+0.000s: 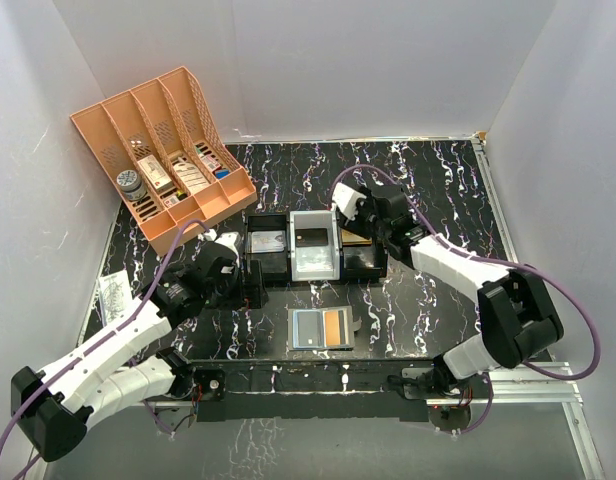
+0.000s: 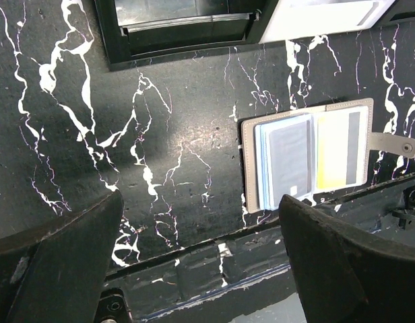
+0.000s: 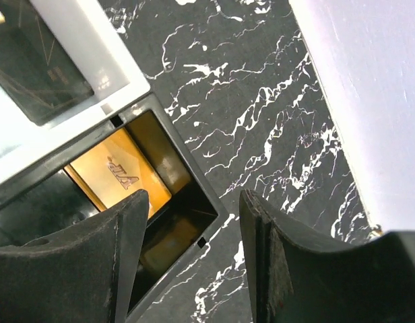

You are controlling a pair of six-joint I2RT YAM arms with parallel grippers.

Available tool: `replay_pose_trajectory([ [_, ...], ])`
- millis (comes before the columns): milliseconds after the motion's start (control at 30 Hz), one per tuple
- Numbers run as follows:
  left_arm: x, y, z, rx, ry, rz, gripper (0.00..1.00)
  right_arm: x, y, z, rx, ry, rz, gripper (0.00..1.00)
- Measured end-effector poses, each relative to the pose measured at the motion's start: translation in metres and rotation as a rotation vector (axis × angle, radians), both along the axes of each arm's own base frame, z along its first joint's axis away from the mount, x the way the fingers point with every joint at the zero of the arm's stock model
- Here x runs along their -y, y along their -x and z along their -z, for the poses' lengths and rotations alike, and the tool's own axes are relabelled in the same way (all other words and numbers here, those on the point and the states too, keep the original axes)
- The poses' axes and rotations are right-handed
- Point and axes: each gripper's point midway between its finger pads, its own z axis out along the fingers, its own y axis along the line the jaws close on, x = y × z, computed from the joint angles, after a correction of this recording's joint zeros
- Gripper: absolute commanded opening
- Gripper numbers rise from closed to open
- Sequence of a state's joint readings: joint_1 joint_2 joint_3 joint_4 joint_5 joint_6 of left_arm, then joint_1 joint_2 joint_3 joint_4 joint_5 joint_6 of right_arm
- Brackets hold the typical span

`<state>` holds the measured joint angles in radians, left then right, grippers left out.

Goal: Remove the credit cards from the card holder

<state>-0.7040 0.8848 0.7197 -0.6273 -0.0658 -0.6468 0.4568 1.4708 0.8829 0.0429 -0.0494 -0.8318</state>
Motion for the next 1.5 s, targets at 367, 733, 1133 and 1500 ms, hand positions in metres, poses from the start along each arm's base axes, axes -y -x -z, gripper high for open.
replay_pose_trajectory([
  [367, 0.013, 0.000, 0.003, 0.004, 0.096, -0.006, 0.99, 0.007, 0.042, -0.103, -0.079, -0.738, 0.358, 0.98],
  [733, 0.037, 0.001, 0.006, 0.006, 0.261, -0.004, 0.99, -0.023, 0.153, -0.050, -0.631, -1.222, 0.375, 0.98],
  [1133, 0.079, 0.001, 0.002, -0.071, 0.422, 0.085, 0.96, -0.035, 0.222, 0.012, -1.097, -1.147, 0.527, 0.41],
  [1500, 0.090, 0.002, 0.012, -0.120, 0.466, 0.055, 0.89, -0.042, 0.248, 0.052, -1.225, -0.923, 0.612, 0.25],
])
